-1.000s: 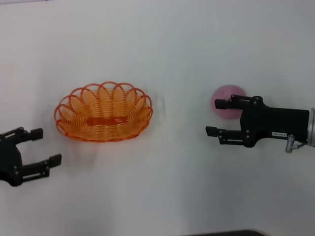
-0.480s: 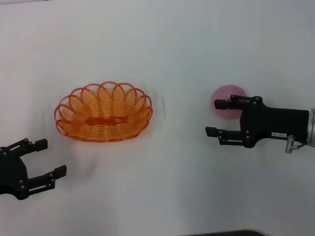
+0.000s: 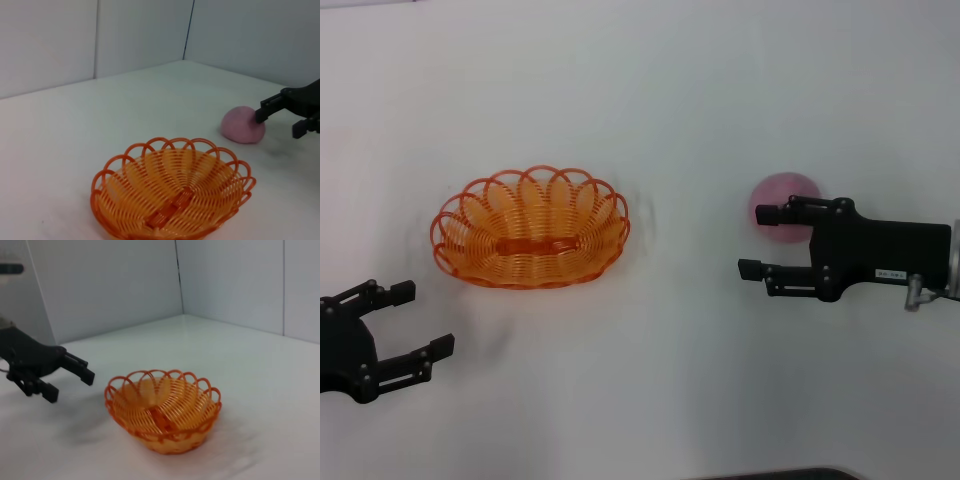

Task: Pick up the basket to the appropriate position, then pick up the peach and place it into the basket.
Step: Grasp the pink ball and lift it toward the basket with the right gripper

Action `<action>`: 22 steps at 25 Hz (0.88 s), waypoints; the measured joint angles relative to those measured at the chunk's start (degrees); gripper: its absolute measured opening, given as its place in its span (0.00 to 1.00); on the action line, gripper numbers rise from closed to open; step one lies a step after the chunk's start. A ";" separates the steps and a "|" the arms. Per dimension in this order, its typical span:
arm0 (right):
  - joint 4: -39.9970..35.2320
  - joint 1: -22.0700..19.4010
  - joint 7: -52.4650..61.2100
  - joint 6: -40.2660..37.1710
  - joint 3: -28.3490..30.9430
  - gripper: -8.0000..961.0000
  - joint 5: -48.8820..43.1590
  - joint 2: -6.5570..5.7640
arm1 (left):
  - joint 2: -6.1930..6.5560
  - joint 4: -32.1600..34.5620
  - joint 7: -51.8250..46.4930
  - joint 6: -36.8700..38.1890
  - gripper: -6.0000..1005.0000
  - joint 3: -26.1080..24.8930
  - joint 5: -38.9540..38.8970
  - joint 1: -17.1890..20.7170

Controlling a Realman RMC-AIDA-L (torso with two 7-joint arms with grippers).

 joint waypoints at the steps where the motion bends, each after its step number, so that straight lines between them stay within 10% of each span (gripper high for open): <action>1: -0.40 0.12 2.03 -0.97 -0.08 0.81 -0.07 -0.19 | 0.00 0.00 0.00 -0.06 0.82 0.00 -0.03 0.02; 13: -14.62 5.26 43.61 -13.91 -0.70 0.81 -9.51 -2.35 | 0.05 0.21 -0.25 -0.36 0.82 -0.25 0.13 -0.05; 22: -28.46 9.90 60.44 -15.01 -1.48 0.83 -19.14 -1.75 | 0.16 0.26 -0.28 -0.45 0.82 -0.29 0.33 -0.13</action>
